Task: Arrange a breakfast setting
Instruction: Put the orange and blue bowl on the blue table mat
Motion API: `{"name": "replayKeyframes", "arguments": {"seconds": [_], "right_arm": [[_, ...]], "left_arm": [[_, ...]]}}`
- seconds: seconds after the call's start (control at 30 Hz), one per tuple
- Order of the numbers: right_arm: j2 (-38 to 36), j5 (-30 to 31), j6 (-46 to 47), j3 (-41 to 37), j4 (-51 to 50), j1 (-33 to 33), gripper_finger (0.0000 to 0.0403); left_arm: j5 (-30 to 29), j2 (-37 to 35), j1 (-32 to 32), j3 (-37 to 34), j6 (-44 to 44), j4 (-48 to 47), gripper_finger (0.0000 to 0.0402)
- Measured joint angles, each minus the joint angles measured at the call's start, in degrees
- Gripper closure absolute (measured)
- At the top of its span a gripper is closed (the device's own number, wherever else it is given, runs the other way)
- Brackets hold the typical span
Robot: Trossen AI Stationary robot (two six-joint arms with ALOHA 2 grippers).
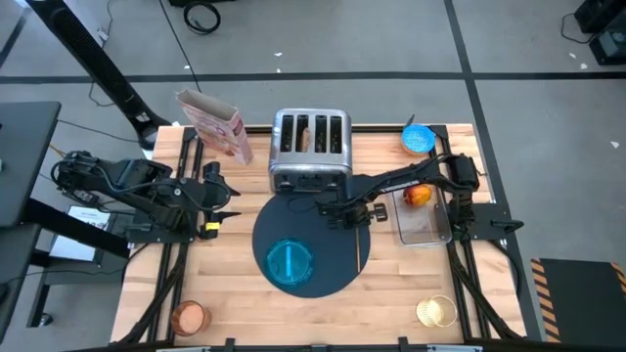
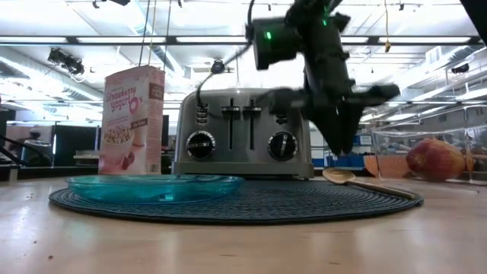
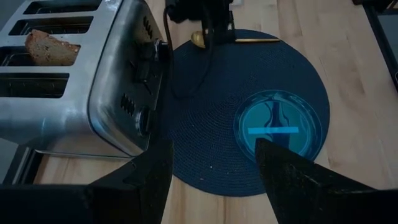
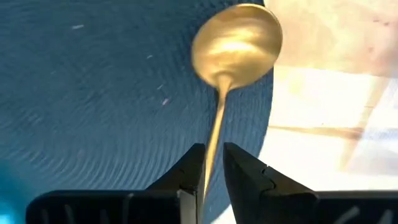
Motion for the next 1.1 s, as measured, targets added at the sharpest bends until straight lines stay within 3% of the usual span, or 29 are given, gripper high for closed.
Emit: {"name": "replayKeyframes", "arguments": {"seconds": [0.1,0.3,0.47,0.63,0.83,1.1], "right_arm": [[-1.7,1.2,-2.5,5.4,-5.3,0.2,0.0338],[-9.2,12.0,-3.6,15.9,-16.7,-0.7,0.0338],[-17.5,18.0,-5.2,17.0,-24.1,-5.6,0.0324],[-24.3,21.4,-11.7,13.9,-24.7,-14.6,0.0285],[-26.2,22.3,-28.7,6.6,-23.4,-30.0,0.0255],[-23.0,22.0,-46.1,-6.3,-7.8,-43.4,0.0205]], "left_arm": [[0.0,0.0,0.0,0.0,0.0,0.0,0.017],[0.0,0.0,0.0,0.0,1.5,0.7,0.017],[0.0,0.0,0.0,0.0,4.4,4.6,0.017],[0.3,0.0,0.9,0.0,6.9,9.1,0.017],[1.0,0.1,4.1,0.0,10.2,14.7,0.017],[0.9,0.1,11.4,0.0,10.5,19.3,0.017]]}}
